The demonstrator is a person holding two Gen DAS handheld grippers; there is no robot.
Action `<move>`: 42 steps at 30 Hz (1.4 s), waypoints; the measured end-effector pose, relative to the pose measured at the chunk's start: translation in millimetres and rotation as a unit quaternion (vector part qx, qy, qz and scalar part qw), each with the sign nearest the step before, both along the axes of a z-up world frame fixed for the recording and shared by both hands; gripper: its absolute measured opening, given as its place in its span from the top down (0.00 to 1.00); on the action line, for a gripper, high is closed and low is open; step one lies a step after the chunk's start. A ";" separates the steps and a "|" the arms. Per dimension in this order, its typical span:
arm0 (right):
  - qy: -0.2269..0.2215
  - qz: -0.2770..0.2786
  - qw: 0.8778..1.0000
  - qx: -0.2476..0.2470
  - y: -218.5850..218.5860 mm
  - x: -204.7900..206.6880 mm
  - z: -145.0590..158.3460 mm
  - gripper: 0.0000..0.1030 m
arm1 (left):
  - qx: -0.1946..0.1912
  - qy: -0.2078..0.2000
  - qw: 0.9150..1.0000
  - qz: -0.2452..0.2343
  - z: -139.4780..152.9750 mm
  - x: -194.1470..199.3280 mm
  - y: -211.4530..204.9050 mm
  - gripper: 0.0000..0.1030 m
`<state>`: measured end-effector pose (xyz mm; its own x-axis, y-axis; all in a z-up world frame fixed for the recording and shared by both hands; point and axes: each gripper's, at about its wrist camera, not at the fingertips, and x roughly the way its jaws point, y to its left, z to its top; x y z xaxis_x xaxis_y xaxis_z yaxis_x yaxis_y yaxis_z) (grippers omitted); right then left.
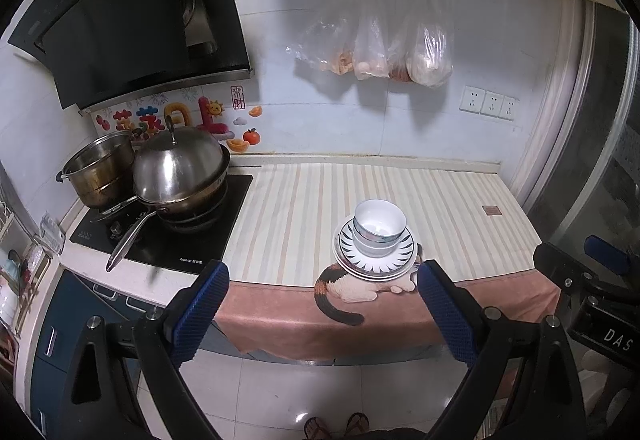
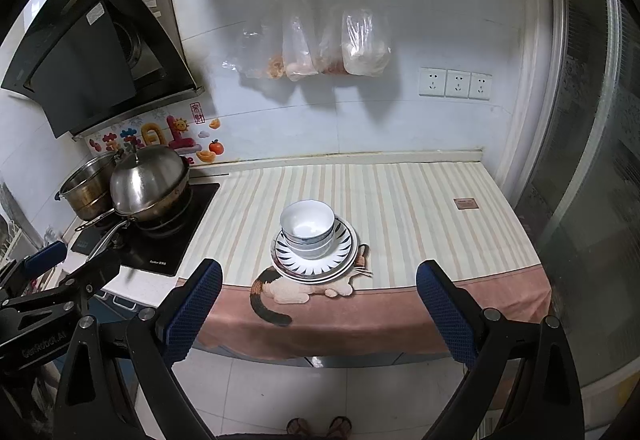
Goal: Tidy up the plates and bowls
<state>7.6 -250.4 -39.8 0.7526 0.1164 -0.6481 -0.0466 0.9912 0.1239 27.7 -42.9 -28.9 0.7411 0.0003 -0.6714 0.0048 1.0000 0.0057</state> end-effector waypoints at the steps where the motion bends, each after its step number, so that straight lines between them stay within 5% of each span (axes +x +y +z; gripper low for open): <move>1: 0.000 -0.001 1.000 0.000 0.7 -0.5 -0.1 0.03 | -0.001 -0.001 1.000 0.002 0.0 -0.2 -0.4 0.06; 42: -0.001 -0.009 1.000 0.006 -1.6 -8.3 0.8 0.03 | -0.002 -0.010 1.000 0.007 5.1 -1.5 -8.0 0.06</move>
<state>-0.7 -252.0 -39.0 0.7562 0.1111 -0.6448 -0.0300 0.9903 0.1354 26.2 -50.9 -23.9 0.7539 0.0080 -0.6570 -0.0090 1.0000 0.0018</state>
